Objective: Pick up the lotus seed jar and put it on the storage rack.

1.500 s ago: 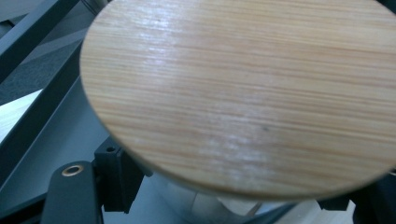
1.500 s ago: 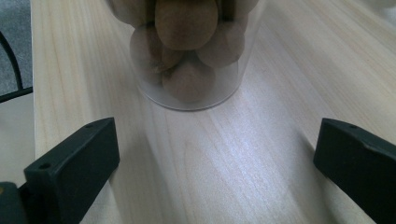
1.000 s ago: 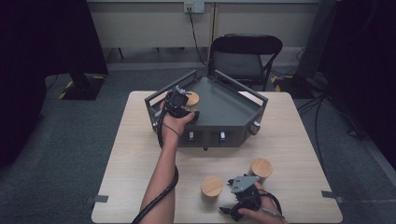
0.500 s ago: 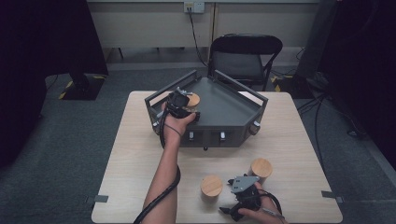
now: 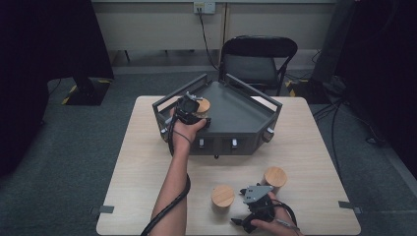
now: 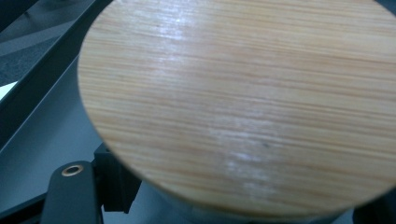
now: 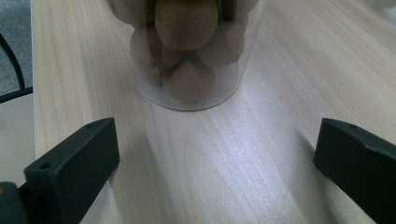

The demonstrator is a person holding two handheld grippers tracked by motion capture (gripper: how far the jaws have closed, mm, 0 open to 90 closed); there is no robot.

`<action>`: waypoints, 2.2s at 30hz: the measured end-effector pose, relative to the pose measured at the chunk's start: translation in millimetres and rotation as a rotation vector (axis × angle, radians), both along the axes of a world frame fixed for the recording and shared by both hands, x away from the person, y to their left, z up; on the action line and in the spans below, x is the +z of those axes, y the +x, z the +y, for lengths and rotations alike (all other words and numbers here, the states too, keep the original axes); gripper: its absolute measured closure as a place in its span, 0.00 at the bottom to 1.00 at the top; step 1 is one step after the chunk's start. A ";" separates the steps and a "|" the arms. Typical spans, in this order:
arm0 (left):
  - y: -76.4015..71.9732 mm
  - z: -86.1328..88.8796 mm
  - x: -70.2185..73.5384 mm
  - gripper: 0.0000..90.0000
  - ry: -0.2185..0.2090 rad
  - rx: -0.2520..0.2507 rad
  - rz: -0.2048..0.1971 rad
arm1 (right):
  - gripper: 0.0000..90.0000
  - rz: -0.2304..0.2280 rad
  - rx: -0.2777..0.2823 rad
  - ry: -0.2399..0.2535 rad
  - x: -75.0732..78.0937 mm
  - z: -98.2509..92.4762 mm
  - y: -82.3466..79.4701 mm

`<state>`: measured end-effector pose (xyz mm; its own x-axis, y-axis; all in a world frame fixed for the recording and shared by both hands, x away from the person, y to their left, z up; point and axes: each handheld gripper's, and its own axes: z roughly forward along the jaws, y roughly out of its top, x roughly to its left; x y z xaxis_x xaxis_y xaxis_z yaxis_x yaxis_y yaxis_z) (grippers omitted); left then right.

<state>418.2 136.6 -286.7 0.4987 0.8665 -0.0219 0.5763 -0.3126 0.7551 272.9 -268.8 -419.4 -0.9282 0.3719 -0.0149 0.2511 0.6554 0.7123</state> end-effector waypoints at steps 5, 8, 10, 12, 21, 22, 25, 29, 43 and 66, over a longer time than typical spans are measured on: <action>-0.3 0.7 -0.9 0.28 -0.004 0.001 -0.002 | 0.00 0.000 0.000 0.000 0.0 0.0 0.0; 0.2 1.6 -1.1 0.28 -0.006 -0.002 -0.002 | 0.00 0.000 0.000 0.000 0.0 0.0 0.0; 0.4 2.1 -1.2 0.28 -0.006 -0.003 -0.002 | 0.00 0.000 0.000 0.000 0.0 0.0 0.0; 0.6 2.3 -1.2 0.28 -0.006 -0.004 -0.001 | 0.00 0.000 0.000 0.000 0.0 0.0 0.0; -0.5 3.6 -1.6 0.19 -0.011 0.021 0.007 | 0.00 0.000 0.000 0.000 0.0 0.0 0.0; -0.9 3.8 -1.3 0.16 -0.010 0.023 0.009 | 0.00 0.000 0.000 0.000 0.0 0.0 0.0; -3.2 6.8 -0.5 0.12 -0.017 0.035 0.009 | 0.00 0.000 0.000 0.000 0.0 0.0 0.0; -6.8 9.5 1.3 0.10 -0.016 0.038 0.004 | 0.00 0.000 0.000 0.000 0.0 0.0 0.0; -24.0 24.4 5.6 0.06 -0.034 0.033 -0.014 | 0.00 0.000 0.000 0.000 0.0 0.0 0.0; -57.4 54.7 -3.0 0.06 -0.073 0.039 -0.029 | 0.00 -0.001 0.000 0.000 -0.1 0.0 0.0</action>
